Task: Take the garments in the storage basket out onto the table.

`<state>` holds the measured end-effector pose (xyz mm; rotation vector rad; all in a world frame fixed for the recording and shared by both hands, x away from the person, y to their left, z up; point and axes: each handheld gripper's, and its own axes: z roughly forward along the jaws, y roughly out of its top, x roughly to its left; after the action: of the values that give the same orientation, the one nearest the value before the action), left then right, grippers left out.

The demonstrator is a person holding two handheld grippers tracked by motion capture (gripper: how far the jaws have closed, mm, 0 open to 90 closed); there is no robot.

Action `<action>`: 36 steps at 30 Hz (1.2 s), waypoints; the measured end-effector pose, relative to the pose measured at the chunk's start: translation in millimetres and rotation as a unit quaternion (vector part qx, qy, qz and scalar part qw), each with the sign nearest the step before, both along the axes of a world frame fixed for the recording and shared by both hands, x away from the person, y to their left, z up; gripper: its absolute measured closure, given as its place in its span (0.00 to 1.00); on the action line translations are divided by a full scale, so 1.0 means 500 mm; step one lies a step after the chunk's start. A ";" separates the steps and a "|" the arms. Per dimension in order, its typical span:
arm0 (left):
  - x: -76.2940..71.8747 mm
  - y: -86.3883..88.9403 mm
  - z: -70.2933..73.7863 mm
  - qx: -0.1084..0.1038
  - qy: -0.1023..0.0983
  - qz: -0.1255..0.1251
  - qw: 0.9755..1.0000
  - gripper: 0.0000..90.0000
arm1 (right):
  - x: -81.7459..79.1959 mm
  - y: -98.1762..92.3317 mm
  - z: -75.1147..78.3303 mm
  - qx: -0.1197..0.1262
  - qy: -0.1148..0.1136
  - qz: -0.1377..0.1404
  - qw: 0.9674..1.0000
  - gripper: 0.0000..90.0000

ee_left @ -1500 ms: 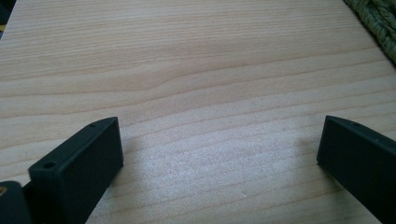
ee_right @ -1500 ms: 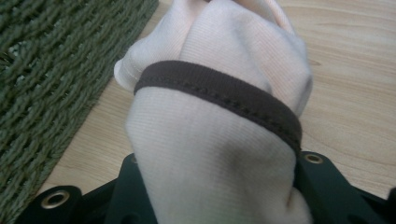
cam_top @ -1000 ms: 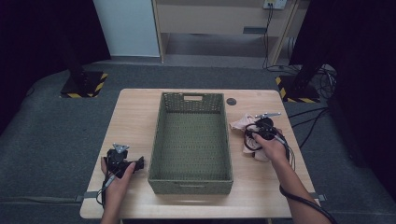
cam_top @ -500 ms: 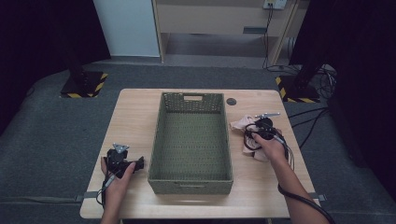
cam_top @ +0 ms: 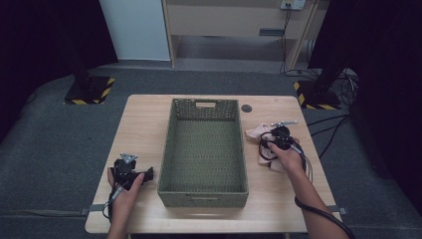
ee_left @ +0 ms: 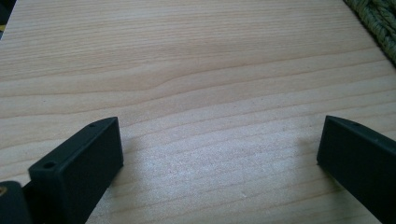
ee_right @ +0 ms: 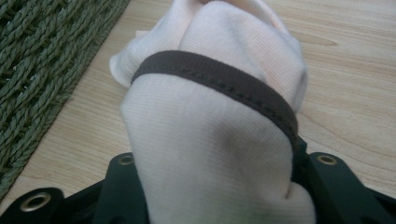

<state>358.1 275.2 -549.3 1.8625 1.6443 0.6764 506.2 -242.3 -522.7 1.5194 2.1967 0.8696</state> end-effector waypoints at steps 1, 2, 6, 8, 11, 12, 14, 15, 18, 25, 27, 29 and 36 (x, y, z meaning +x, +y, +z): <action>0.000 0.000 0.000 0.000 0.000 0.000 1.000 0.00 | 0.001 0.000 -0.001 0.000 0.000 -0.001 1.000 0.55; 0.000 0.000 0.000 0.000 0.000 0.000 1.000 0.00 | 0.001 -0.001 -0.001 0.001 0.001 -0.002 1.000 0.55; 0.000 0.000 0.000 0.000 0.000 0.000 1.000 0.00 | 0.002 -0.002 -0.002 0.001 0.000 -0.004 1.000 0.52; 0.000 0.000 0.000 0.000 0.000 0.000 1.000 0.00 | 0.002 -0.001 -0.003 0.002 0.000 -0.005 1.000 0.48; 0.000 0.000 0.000 0.000 0.000 0.000 1.000 0.00 | 0.002 -0.002 -0.003 0.001 0.000 -0.006 1.000 0.45; 0.000 0.000 0.000 0.000 0.000 0.000 1.000 0.00 | 0.002 -0.002 -0.003 0.003 0.000 -0.007 1.000 0.43; 0.000 0.000 0.000 0.000 0.000 0.000 1.000 0.00 | 0.002 -0.004 -0.001 0.004 -0.001 -0.009 1.000 0.41; 0.000 0.000 0.000 0.000 0.000 0.000 1.000 0.00 | 0.002 -0.005 -0.001 0.004 -0.001 -0.010 1.000 0.40; 0.000 0.000 0.000 0.000 0.000 0.000 1.000 0.00 | 0.003 -0.007 -0.001 0.010 0.000 -0.015 1.000 0.37; 0.000 0.000 0.000 0.000 0.000 0.000 1.000 0.00 | 0.002 -0.008 0.004 0.024 0.002 -0.021 0.999 0.29; 0.000 0.000 0.000 0.000 0.000 0.000 1.000 0.00 | 0.002 -0.009 0.006 0.029 0.004 -0.021 0.999 0.26; 0.000 0.000 0.000 0.000 0.000 0.000 1.000 0.00 | 0.001 -0.010 0.009 0.029 0.001 -0.024 0.999 0.22; 0.000 0.000 0.000 0.000 0.000 0.000 1.000 0.00 | -0.003 -0.010 0.022 0.034 -0.011 -0.036 0.999 0.12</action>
<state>358.1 275.2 -549.3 1.8623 1.6447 0.6763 504.6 -247.5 -511.6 1.6033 2.1027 0.9422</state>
